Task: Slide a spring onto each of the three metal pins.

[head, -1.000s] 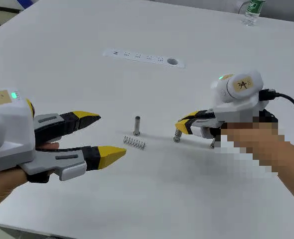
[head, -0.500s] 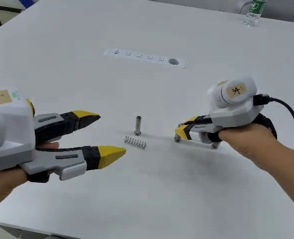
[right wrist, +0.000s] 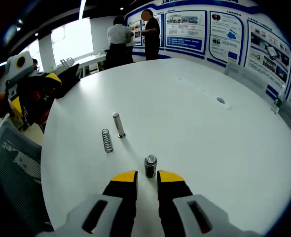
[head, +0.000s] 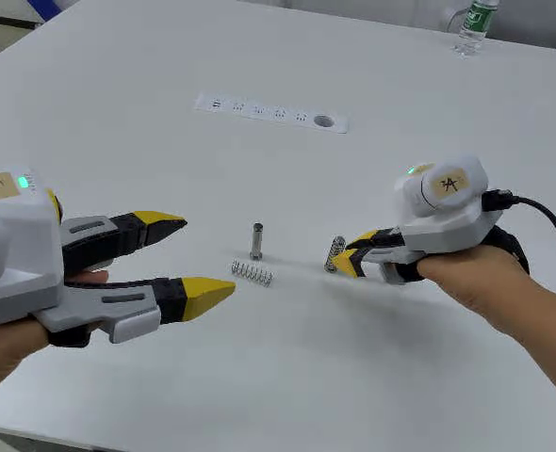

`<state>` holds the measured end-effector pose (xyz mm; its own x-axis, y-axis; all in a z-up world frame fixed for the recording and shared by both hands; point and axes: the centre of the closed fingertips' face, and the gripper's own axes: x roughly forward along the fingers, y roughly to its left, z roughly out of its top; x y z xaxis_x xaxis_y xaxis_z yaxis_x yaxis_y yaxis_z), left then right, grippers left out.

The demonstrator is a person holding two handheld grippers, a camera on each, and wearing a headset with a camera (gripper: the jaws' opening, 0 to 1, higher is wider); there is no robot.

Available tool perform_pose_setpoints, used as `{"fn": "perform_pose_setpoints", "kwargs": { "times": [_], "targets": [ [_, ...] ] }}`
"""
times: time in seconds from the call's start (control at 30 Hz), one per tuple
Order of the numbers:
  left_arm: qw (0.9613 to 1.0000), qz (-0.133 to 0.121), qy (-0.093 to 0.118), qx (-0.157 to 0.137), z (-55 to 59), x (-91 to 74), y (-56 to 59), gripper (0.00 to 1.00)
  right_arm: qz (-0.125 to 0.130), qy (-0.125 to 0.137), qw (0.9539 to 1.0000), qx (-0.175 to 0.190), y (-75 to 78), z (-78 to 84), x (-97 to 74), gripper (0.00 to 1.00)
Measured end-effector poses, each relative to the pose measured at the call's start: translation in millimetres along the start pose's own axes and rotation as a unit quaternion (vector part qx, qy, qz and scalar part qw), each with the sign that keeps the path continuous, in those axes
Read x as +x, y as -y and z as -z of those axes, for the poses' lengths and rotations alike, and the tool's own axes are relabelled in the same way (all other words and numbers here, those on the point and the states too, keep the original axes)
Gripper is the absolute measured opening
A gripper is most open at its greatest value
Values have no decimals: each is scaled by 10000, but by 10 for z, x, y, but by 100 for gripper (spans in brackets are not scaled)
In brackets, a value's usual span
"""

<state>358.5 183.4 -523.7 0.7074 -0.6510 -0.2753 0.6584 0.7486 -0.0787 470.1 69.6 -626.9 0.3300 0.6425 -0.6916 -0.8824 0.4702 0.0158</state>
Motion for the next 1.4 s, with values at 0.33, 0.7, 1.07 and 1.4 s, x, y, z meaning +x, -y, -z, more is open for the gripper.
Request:
{"fn": "perform_pose_setpoints", "kwargs": {
  "times": [0.33,0.7,1.07,1.4],
  "targets": [
    [10000,14,-8,9,2,3,10,56,-190,-47,9997,-170,-225,12,1,17],
    [10000,-3,-22,11,19,-15,5,56,-489,62,9978,-444,-553,-196,112,17],
    [10000,-54,-28,-1,38,-45,-20,56,-782,24,9928,-903,-817,-455,359,17],
    [9999,-126,-52,-38,77,-95,-59,56,-862,-108,9897,-1142,-923,-514,603,17]
  ]
}}
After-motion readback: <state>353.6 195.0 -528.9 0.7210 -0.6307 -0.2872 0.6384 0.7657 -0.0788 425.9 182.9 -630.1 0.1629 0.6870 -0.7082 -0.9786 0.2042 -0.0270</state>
